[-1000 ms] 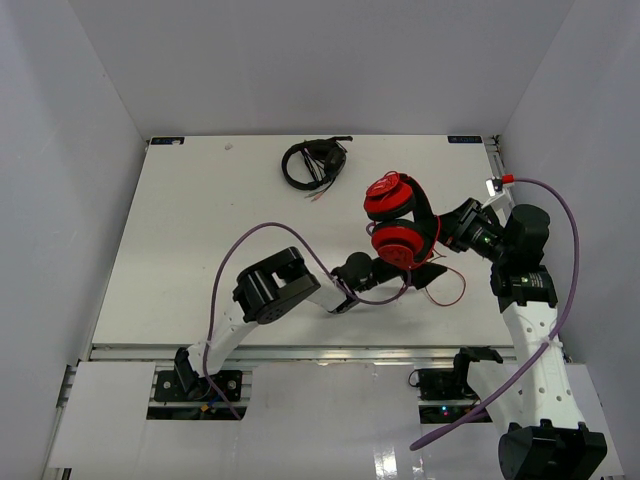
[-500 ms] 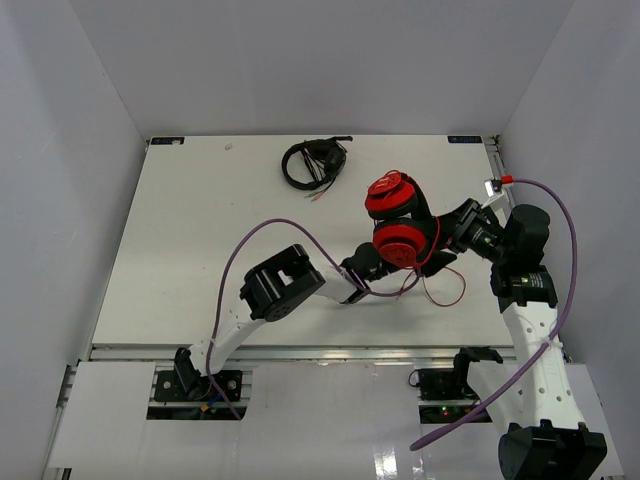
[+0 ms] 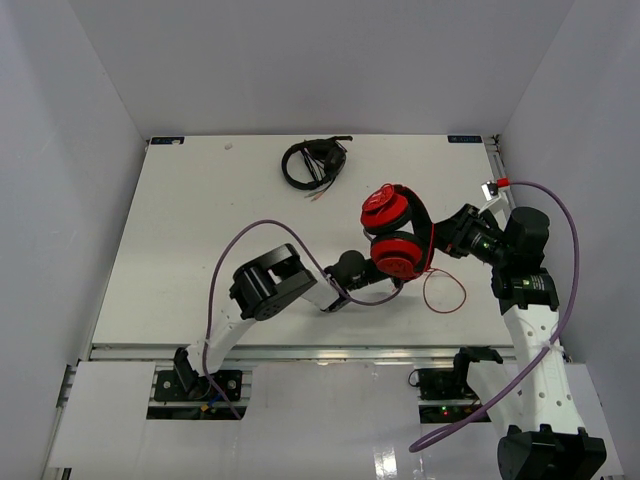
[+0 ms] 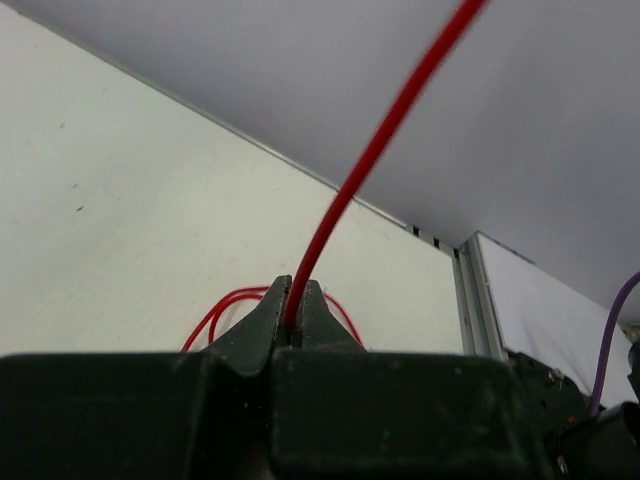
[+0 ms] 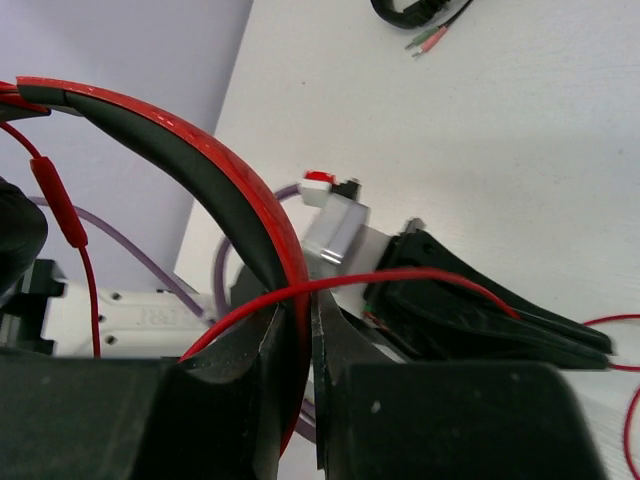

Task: Wrap the headphones

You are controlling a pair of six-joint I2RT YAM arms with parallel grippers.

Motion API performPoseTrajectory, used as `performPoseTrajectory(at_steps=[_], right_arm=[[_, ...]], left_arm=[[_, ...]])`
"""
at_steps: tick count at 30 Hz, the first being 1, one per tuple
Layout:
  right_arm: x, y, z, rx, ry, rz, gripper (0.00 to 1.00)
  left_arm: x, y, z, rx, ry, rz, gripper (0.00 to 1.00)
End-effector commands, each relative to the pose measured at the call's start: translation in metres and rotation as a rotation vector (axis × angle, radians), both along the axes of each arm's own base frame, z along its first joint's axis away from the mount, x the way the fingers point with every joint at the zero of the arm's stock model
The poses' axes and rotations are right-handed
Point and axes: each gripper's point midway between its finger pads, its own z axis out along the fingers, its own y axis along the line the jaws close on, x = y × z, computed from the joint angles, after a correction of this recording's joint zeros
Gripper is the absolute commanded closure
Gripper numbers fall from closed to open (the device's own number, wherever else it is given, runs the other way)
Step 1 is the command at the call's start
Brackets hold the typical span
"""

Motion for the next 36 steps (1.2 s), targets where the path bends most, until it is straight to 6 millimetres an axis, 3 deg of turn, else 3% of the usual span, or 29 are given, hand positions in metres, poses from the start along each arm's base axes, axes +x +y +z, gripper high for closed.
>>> performPoseTrajectory(at_steps=[1,7,13,20,29,36], right_arm=[[-0.008,-0.002,0.017,-0.124,-0.131,0.06,0.92],[-0.023,0.004,-0.002,-0.194,-0.163,0.176,0.92],[-0.033,0.0,-0.03,-0.308,-0.174,0.246,0.92],[-0.038,-0.007,-0.034,-0.395,-0.223,0.238,0.92],[-0.035,-0.009,-0.021,-0.415,-0.279,0.222,0.92],[-0.041,-0.009,-0.035,-0.461,-0.298,0.271,0.92]], left_arm=[[0.001,0.039,0.071,-0.073,-0.129,0.018,1.0],[0.002,0.07,0.095,-0.043,-0.184,0.035,1.0],[0.006,0.079,0.109,0.006,-0.238,0.013,1.0],[0.023,0.1,0.127,0.035,-0.26,0.028,1.0],[0.028,0.137,0.108,0.111,-0.235,0.093,1.0],[0.047,0.163,0.138,0.115,-0.262,0.149,1.0]])
